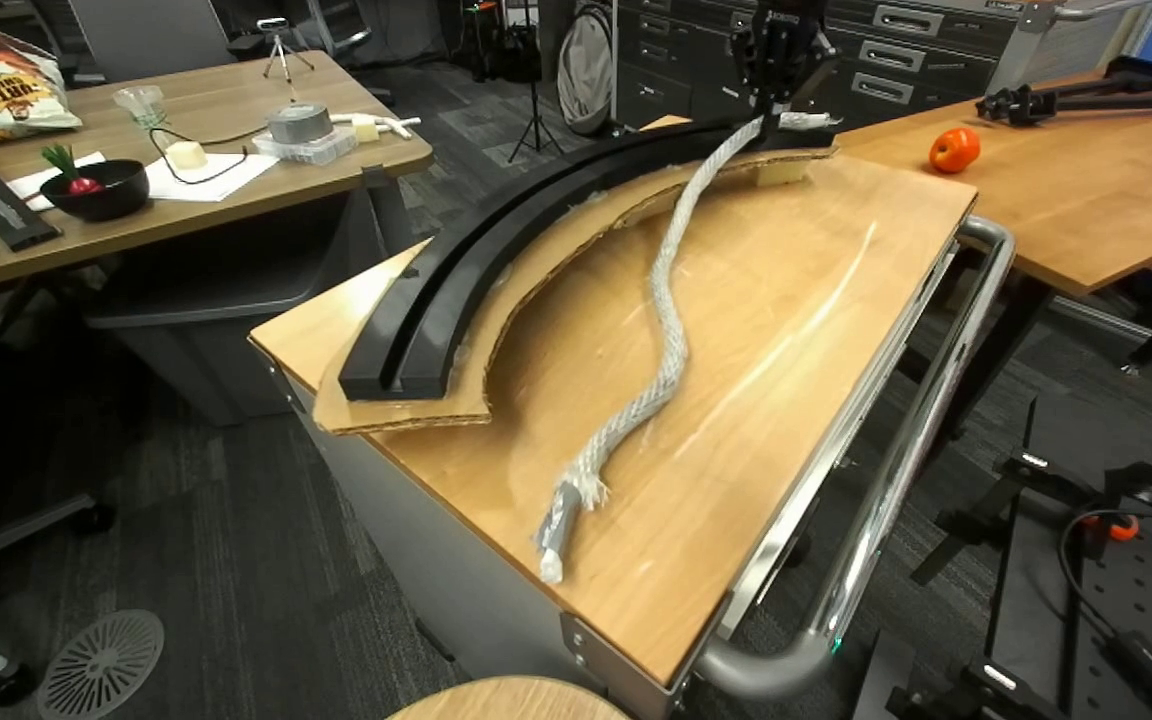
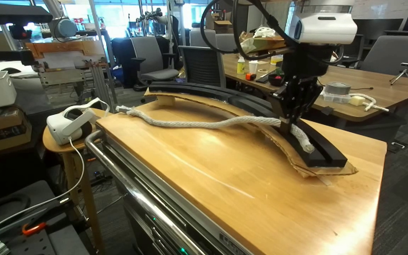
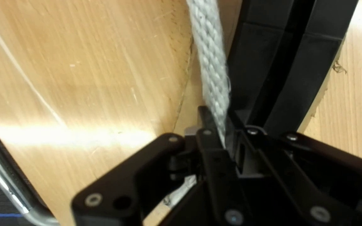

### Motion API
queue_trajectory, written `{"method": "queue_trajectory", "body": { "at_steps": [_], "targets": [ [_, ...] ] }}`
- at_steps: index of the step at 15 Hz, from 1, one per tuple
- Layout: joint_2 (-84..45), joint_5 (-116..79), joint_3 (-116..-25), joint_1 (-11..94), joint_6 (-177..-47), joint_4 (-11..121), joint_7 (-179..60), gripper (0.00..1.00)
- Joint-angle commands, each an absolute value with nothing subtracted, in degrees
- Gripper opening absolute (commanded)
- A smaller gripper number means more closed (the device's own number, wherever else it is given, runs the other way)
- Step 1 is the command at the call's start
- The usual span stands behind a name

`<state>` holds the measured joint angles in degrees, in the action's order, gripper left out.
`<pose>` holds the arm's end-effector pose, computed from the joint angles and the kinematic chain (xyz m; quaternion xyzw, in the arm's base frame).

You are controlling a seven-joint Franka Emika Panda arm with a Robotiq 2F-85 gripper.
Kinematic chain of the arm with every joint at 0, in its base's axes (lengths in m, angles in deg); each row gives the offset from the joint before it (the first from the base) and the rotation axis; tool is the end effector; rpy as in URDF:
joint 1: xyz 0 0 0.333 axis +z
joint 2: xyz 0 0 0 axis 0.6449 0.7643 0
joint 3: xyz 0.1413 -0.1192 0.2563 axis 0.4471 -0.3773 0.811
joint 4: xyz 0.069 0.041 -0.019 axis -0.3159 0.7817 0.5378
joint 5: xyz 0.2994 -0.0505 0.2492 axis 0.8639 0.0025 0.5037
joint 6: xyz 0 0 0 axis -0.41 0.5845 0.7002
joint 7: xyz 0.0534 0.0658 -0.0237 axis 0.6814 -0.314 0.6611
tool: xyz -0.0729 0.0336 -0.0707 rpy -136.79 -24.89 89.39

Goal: Pick up the rope and put it on the table

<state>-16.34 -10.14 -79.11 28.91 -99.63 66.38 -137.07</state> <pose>0.5882 -0.2416 0.3579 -0.5896 0.8077 0.0040 0.0034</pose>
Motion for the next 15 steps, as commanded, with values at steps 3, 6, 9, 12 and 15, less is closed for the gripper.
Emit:
{"method": "queue_trajectory", "body": {
  "at_steps": [3,6,9,12,15],
  "targets": [
    [-20.8,-17.7,-82.5,32.3,-100.4,69.9,-146.3,0.02],
    [-26.4,-24.4,-83.4,33.9,-95.4,74.6,-154.8,0.03],
    [-31.5,-23.9,-81.6,33.3,-88.8,79.7,-157.1,0.03],
    [-34.9,-19.2,-80.1,32.4,-87.4,84.6,-156.8,0.03],
    [-35.3,-15.7,-79.6,31.9,-90.8,87.7,-156.1,0.03]
  ]
}}
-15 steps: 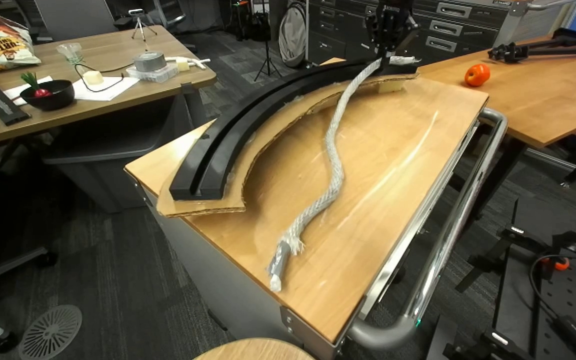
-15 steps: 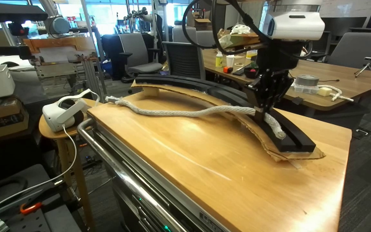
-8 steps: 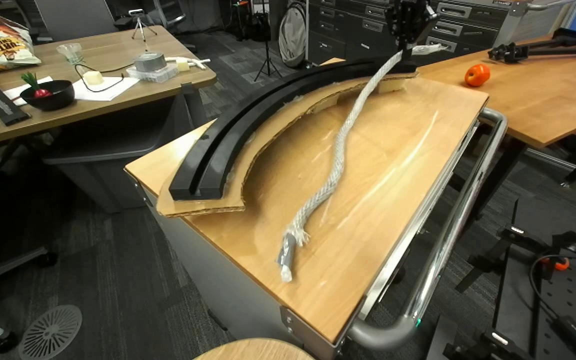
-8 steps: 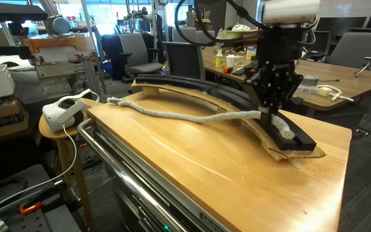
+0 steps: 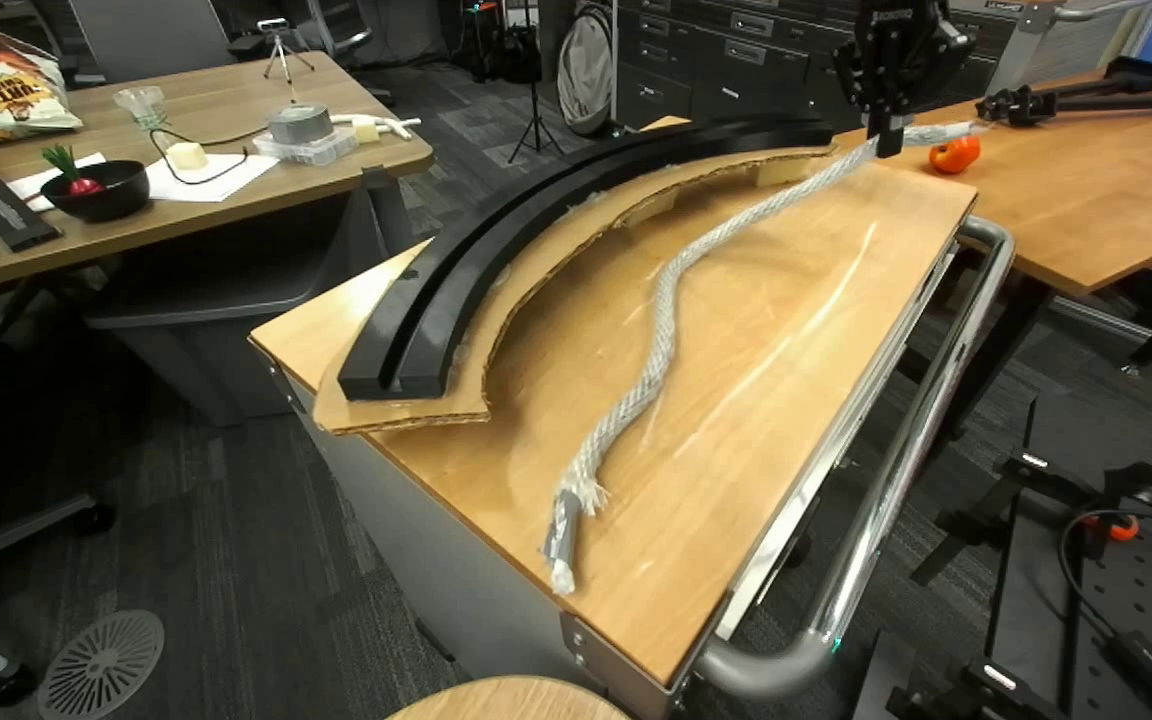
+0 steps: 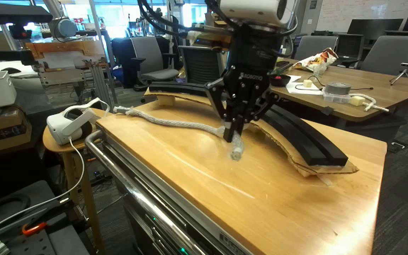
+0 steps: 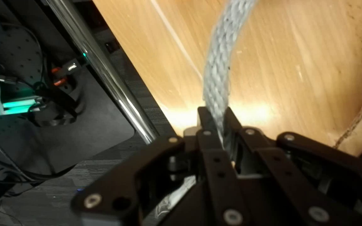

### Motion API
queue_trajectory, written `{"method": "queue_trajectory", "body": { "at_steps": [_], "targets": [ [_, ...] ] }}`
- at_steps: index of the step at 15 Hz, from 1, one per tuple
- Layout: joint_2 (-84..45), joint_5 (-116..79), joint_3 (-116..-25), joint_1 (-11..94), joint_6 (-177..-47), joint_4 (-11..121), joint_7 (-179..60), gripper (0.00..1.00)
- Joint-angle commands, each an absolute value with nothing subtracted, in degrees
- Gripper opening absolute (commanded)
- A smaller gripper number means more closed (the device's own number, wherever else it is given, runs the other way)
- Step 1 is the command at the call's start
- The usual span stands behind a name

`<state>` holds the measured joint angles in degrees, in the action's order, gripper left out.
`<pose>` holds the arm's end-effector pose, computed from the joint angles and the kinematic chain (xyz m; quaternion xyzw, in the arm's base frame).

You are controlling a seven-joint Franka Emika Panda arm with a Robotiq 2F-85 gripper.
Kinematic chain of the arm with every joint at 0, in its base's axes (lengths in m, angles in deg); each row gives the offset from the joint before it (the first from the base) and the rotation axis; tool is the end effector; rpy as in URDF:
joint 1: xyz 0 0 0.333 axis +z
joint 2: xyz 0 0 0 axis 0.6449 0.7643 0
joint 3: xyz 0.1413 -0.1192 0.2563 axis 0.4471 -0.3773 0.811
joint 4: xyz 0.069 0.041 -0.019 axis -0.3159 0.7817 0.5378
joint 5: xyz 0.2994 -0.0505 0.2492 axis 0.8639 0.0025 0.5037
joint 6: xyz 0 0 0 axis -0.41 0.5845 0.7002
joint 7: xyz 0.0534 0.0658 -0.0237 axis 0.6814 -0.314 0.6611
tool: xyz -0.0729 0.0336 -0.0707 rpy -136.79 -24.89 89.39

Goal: Pick up the rope and put it on the table

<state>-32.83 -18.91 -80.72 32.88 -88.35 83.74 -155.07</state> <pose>0.4882 -0.1926 0.3739 0.4995 -0.8585 -0.0663 0.0950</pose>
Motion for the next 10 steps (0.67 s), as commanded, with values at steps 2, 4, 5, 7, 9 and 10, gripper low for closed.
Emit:
{"method": "queue_trajectory", "body": {
  "at_steps": [2,4,5,7,9,10],
  "targets": [
    [-34.0,-12.7,-79.7,31.4,-96.4,89.5,-155.3,0.03],
    [-32.1,-9.7,-79.8,31.1,-101.9,90.7,-155.0,0.03],
    [-31.3,-8.5,-79.9,30.9,-103.5,91.1,-154.6,0.03],
    [-29.7,-6.3,-80.0,30.6,-106.6,91.7,-153.9,0.03],
    [-28.4,-4.9,-80.1,30.3,-108.5,92.0,-153.4,0.03],
    [-27.8,-4.7,-80.2,30.2,-109.2,92.0,-153.3,0.03]
  ]
}}
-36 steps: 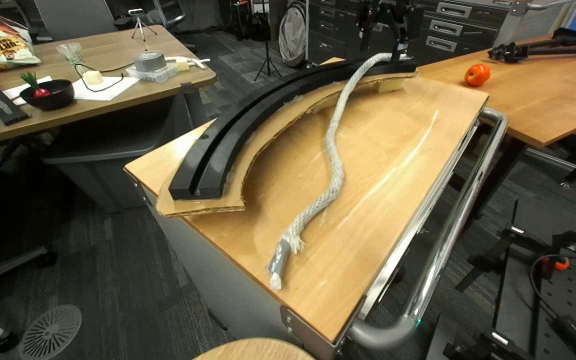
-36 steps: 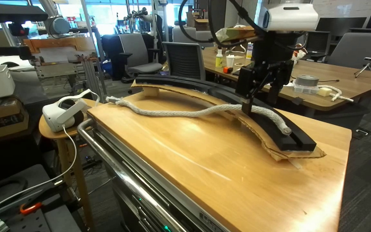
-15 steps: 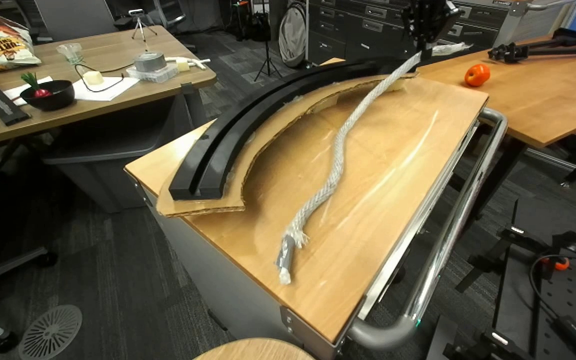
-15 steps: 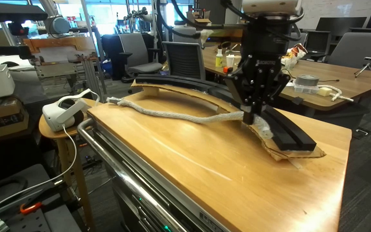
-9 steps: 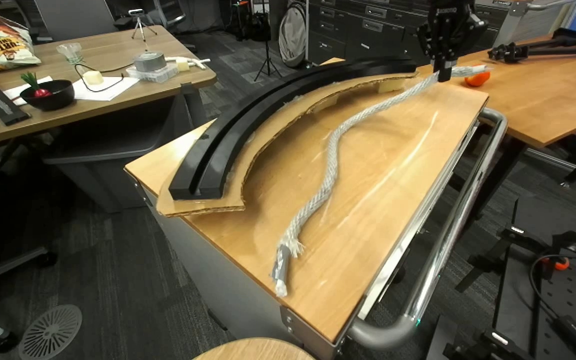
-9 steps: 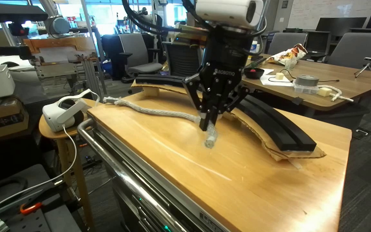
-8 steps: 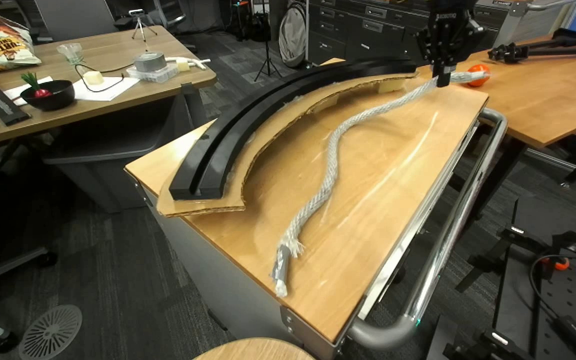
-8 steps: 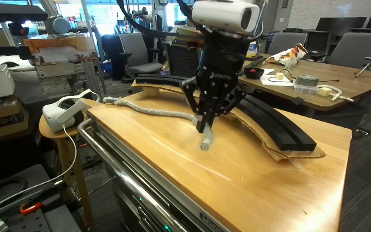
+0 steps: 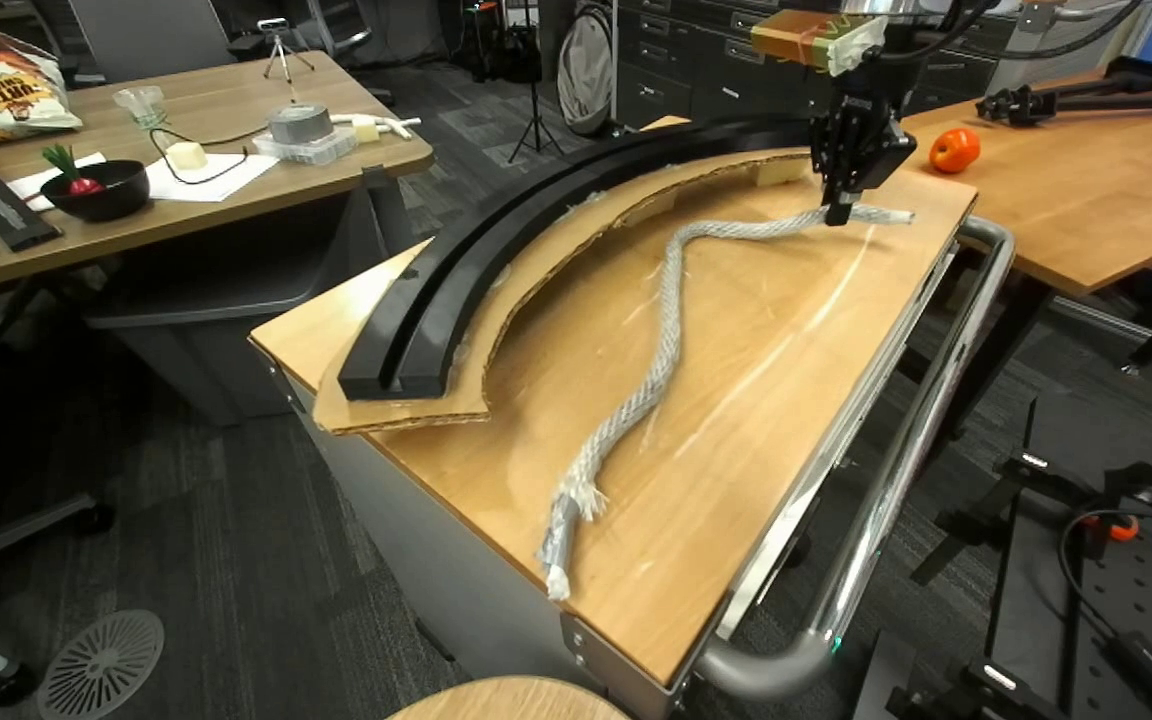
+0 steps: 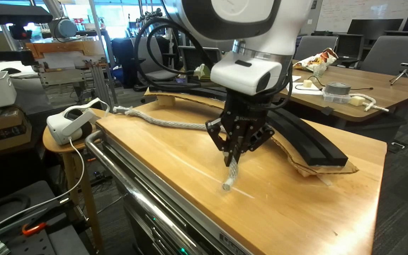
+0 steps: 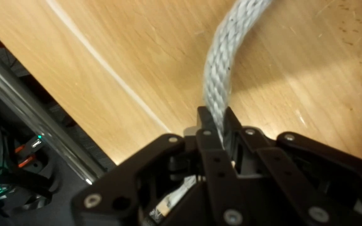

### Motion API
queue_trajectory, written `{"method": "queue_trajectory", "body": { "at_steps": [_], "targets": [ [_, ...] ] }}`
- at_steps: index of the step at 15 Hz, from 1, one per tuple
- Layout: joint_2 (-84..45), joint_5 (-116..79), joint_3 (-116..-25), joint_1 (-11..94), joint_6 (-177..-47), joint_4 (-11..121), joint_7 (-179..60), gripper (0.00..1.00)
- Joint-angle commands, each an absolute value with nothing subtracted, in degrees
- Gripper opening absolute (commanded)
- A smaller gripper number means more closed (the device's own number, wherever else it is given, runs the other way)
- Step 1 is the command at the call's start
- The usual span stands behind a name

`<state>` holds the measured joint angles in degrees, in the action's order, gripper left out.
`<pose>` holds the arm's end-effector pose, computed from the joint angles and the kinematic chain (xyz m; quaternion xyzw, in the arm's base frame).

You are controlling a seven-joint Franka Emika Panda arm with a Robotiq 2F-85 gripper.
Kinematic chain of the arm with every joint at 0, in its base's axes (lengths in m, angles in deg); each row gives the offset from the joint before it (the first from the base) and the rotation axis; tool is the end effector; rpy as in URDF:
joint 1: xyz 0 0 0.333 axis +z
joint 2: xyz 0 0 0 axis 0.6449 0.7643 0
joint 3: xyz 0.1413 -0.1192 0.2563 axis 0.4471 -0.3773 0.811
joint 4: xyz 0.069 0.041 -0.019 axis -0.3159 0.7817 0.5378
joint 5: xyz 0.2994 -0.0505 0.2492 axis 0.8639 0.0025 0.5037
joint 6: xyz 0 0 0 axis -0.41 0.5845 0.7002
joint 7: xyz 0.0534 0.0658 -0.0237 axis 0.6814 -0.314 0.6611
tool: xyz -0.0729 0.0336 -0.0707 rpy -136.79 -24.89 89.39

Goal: Pick up the rope and put it on the table

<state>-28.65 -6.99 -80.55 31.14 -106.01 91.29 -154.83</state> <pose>0.4834 -0.1982 0.3030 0.4354 -0.8975 -0.0709 0.0039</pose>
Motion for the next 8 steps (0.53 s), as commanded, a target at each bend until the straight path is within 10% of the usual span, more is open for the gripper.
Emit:
{"method": "queue_trajectory", "body": {
  "at_steps": [1,2,8],
  "targets": [
    [-27.3,-5.2,-80.4,30.1,-109.8,92.1,-153.5,0.04],
    [-27.1,-5.5,-80.6,30.0,-110.3,92.1,-153.7,0.31],
    [-37.8,-10.1,-82.9,28.4,-109.4,95.4,-153.9,0.76]
  ]
}}
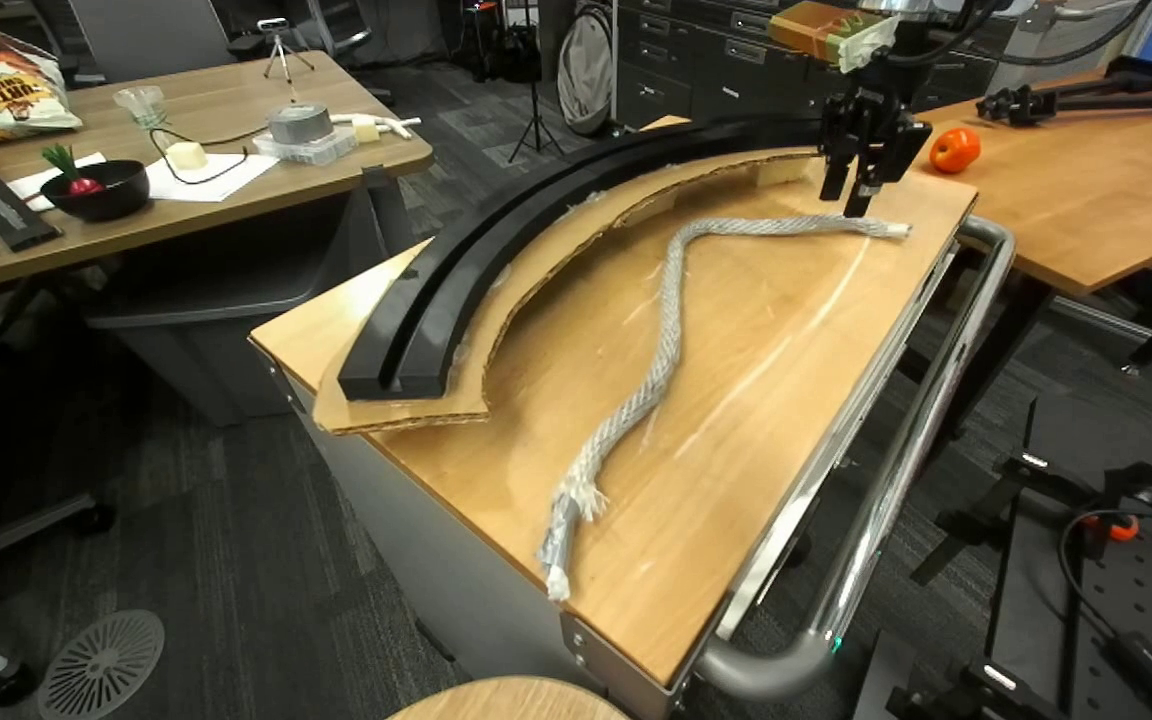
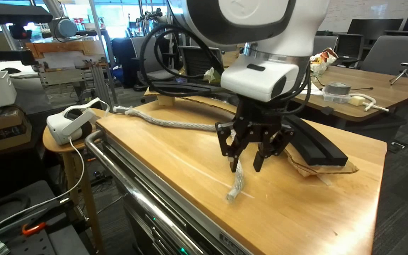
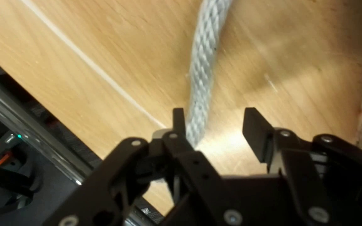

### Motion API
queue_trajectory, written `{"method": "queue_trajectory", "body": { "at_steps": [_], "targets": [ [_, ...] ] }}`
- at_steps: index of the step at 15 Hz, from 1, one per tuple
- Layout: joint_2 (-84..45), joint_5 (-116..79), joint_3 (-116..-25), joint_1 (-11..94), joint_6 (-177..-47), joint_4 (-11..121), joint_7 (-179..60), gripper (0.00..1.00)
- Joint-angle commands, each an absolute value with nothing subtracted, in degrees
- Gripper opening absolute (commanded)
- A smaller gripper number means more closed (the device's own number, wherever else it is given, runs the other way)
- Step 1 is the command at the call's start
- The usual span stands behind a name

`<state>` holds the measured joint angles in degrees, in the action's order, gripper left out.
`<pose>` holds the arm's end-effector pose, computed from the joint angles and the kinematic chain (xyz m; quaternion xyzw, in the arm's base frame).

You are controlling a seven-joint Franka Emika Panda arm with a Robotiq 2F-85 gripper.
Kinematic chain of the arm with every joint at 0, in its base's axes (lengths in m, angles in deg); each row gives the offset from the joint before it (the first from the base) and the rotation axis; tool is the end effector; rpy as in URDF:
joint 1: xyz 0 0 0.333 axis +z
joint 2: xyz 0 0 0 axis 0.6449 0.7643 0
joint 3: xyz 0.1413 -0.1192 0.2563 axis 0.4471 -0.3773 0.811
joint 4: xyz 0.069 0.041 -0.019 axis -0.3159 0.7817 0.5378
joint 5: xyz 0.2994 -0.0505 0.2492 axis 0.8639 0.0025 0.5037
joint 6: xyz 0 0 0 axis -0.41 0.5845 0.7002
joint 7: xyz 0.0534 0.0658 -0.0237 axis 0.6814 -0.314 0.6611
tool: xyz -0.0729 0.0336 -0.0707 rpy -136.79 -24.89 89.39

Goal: Pick up the rope and put it on the table

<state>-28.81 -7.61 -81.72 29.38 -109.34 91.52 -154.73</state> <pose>0.4769 -0.2261 0.3076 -0.4161 0.9082 0.0444 0.0101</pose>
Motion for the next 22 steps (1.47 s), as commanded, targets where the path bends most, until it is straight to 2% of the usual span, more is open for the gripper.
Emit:
{"method": "queue_trajectory", "body": {
  "at_steps": [1,3,4,8,9,11,14,18,22],
  "targets": [
    [-41.1,-10.9,-83.2,27.7,-109.6,96.4,-153.0,0.82],
    [-46.5,-12.2,-83.5,26.2,-111.1,98.1,-152.0,0.97],
    [-49.7,-12.3,-83.5,25.2,-111.3,98.9,-150.7,1.00],
    [-62.2,-9.5,-83.6,22.3,-108.0,100.3,-140.9,1.00],
    [-54.5,-10.0,-82.1,21.5,-108.8,97.1,-145.0,1.00],
    [-59.5,-9.4,-82.0,20.5,-107.5,98.2,-142.2,1.00],
    [-55.7,-10.9,-81.0,22.6,-110.8,96.9,-133.0,1.00],
    [-49.3,-13.8,-74.0,25.7,-106.7,90.1,-133.0,1.00],
    [-45.4,-29.8,-66.1,27.1,-102.9,83.2,-144.6,1.00]
  ]
}}
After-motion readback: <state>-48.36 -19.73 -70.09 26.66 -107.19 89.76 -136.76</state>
